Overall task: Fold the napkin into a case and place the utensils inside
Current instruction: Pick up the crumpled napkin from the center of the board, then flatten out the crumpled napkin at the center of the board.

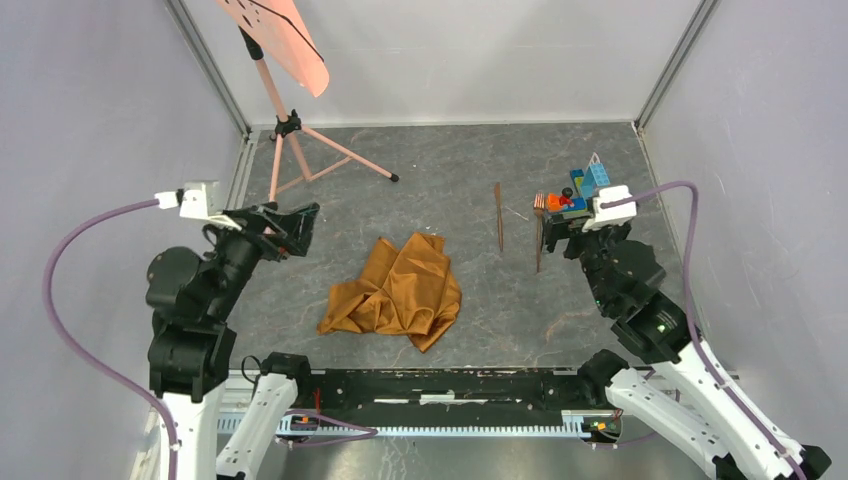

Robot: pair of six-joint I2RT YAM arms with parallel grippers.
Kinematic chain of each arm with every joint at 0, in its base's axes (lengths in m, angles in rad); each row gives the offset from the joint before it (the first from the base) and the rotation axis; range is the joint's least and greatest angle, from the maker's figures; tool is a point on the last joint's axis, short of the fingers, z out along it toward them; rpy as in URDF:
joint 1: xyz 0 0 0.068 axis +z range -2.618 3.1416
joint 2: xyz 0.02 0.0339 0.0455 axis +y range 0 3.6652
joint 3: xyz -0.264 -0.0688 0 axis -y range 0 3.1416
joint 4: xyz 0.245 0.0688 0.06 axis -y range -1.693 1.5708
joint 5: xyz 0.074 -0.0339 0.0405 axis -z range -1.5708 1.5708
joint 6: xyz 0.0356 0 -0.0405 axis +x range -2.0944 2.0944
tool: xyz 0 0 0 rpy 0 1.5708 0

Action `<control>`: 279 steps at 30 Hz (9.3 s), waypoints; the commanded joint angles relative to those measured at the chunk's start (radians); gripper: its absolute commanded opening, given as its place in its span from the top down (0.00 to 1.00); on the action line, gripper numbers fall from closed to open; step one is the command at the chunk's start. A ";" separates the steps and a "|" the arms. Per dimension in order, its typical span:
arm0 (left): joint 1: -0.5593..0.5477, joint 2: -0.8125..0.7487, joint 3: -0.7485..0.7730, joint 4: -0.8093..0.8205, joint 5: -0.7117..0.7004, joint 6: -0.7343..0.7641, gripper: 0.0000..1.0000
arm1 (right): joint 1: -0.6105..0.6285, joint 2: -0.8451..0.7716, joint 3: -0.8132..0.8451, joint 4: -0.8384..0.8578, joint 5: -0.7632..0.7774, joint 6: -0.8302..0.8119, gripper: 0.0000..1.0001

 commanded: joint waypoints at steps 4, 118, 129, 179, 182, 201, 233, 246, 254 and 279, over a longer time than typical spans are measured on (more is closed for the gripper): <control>-0.004 0.105 -0.095 -0.134 0.073 -0.018 0.00 | 0.005 0.137 -0.057 0.068 -0.071 0.102 0.02; -0.074 0.777 0.174 -0.021 -0.016 0.037 0.98 | -0.286 1.159 0.160 0.364 -0.483 0.172 0.14; -0.074 0.753 0.185 -0.013 0.027 0.043 0.98 | 0.019 1.232 0.144 0.596 -0.719 0.361 0.02; -0.070 0.850 -0.101 -0.118 -0.285 -0.175 0.98 | 0.113 1.352 0.483 0.256 -0.465 0.115 0.08; -0.069 0.813 -0.220 -0.101 -0.267 -0.284 0.98 | 0.119 1.378 0.447 0.305 -0.454 0.134 0.10; -0.069 0.794 -0.345 0.017 -0.238 -0.345 0.98 | 0.161 1.171 0.353 0.283 -0.437 -0.006 1.00; -0.062 0.790 -0.346 0.005 -0.289 -0.262 0.98 | 0.189 1.259 0.443 0.269 -0.380 0.134 0.11; -0.060 0.759 -0.403 0.014 -0.304 -0.316 0.98 | 0.214 0.925 0.018 0.272 -0.674 0.133 0.18; -0.060 0.756 -0.422 0.020 -0.295 -0.325 0.98 | 0.214 1.156 0.461 0.184 -0.440 0.021 0.09; -0.060 0.711 -0.417 0.020 -0.233 -0.288 0.98 | 0.201 1.699 0.924 0.169 -0.281 -0.052 0.32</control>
